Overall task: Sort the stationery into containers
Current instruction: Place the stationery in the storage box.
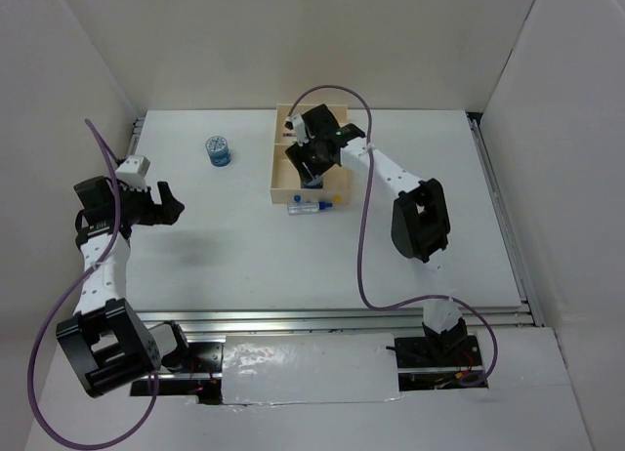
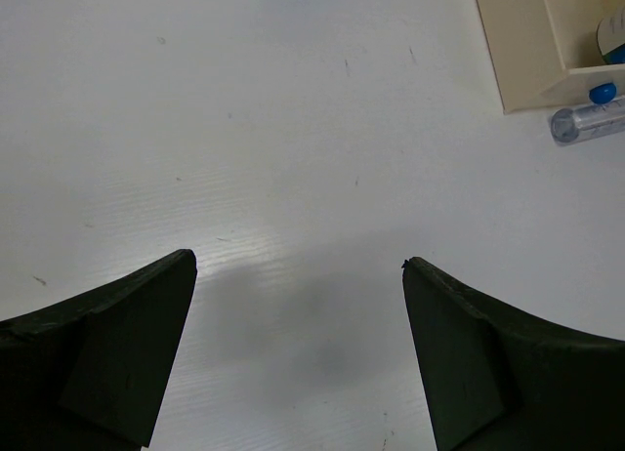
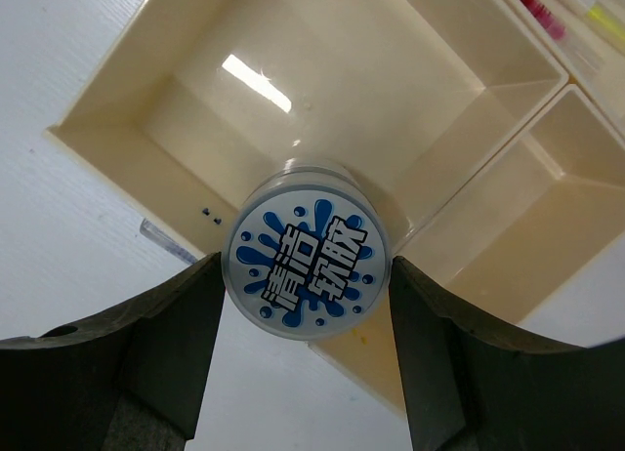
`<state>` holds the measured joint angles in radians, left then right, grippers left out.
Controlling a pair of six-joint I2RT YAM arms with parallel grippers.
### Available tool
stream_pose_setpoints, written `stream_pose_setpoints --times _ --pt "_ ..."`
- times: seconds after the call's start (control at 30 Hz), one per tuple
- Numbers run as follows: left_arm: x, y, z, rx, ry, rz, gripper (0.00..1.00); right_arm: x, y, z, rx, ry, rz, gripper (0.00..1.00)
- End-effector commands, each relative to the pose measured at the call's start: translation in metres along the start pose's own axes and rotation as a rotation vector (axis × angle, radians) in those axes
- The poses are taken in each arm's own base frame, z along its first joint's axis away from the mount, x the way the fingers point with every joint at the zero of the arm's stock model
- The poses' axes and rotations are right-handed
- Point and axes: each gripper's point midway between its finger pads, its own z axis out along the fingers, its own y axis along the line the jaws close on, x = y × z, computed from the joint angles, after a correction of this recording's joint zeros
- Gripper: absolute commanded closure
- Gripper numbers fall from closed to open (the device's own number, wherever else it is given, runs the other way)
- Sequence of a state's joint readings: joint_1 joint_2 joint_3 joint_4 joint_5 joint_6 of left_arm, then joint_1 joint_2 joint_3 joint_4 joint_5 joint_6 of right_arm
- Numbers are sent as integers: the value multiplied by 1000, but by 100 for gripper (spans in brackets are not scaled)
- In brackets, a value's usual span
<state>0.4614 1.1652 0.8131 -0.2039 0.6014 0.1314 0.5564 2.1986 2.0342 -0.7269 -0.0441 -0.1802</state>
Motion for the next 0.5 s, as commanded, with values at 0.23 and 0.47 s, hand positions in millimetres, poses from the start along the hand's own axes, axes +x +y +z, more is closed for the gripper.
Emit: stream_pose_setpoints --times 0.23,0.47 --pt "-2 2 7 34 -16 18 1 -5 2 14 6 -31 4 49" --pt "-30 9 19 90 9 -29 1 -10 12 5 -9 -28 7 19"
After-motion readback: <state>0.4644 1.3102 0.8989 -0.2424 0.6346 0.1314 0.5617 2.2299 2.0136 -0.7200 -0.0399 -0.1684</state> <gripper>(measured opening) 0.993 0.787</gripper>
